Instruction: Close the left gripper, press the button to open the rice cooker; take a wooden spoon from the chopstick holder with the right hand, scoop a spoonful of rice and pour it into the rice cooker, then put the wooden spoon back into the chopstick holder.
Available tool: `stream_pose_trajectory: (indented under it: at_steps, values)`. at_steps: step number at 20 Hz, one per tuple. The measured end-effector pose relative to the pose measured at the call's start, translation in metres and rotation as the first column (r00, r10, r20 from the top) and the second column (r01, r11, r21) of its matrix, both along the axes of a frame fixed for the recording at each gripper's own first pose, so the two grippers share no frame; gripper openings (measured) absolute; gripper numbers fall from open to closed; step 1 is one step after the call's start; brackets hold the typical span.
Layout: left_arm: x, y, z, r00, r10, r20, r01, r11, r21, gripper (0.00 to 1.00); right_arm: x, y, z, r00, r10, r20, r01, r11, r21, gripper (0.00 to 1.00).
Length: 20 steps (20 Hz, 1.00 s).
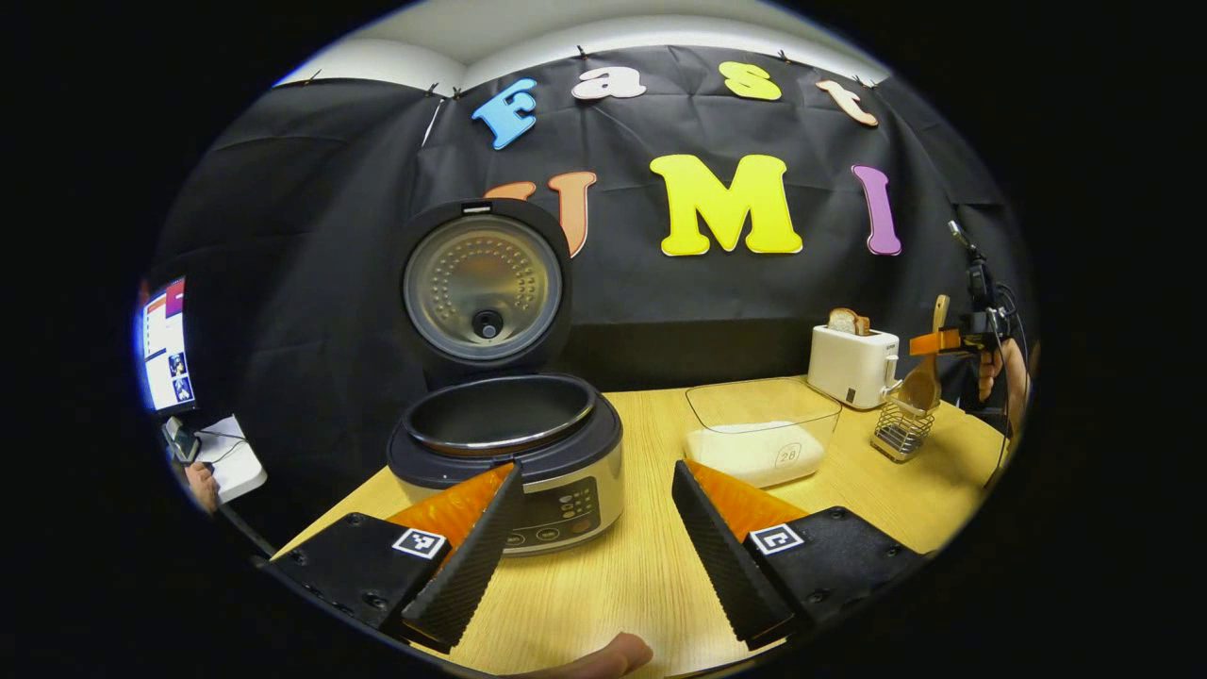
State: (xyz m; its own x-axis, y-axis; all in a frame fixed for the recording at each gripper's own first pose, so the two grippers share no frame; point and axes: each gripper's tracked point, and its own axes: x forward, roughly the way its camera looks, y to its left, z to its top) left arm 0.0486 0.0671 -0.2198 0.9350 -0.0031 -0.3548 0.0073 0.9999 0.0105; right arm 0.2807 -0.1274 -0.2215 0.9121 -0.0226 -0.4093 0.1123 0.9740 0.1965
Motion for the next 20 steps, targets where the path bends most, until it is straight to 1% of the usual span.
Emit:
stream_pose_trajectory:
  at_steps: [5,11,15,18,20]
  values:
    - [-0.003,0.009,-0.009,1.0,-0.004,-0.006,0.003,1.0,-0.029,1.0,0.006,0.032,0.039,0.999,0.029,0.039,-0.027,0.998,-0.056,0.04]
    - [-0.01,0.026,-0.017,1.0,-0.009,0.0,0.009,0.999,-0.037,1.0,0.022,0.108,0.068,0.99,0.12,0.069,-0.111,0.987,-0.113,0.03]
    - [-0.014,0.038,-0.015,1.0,-0.005,0.005,0.005,0.999,-0.036,1.0,0.043,0.164,0.072,0.984,0.166,0.072,-0.157,0.981,-0.114,0.04]
    - [-0.017,0.041,-0.01,0.999,-0.014,0.031,0.015,0.999,-0.044,1.0,0.06,0.207,0.063,0.973,0.22,0.067,-0.211,0.969,-0.131,0.04]
    - [-0.018,0.044,-0.008,0.999,-0.017,0.038,0.019,0.999,-0.045,1.0,0.071,0.226,0.051,0.972,0.23,0.055,-0.22,0.963,-0.154,0.04]
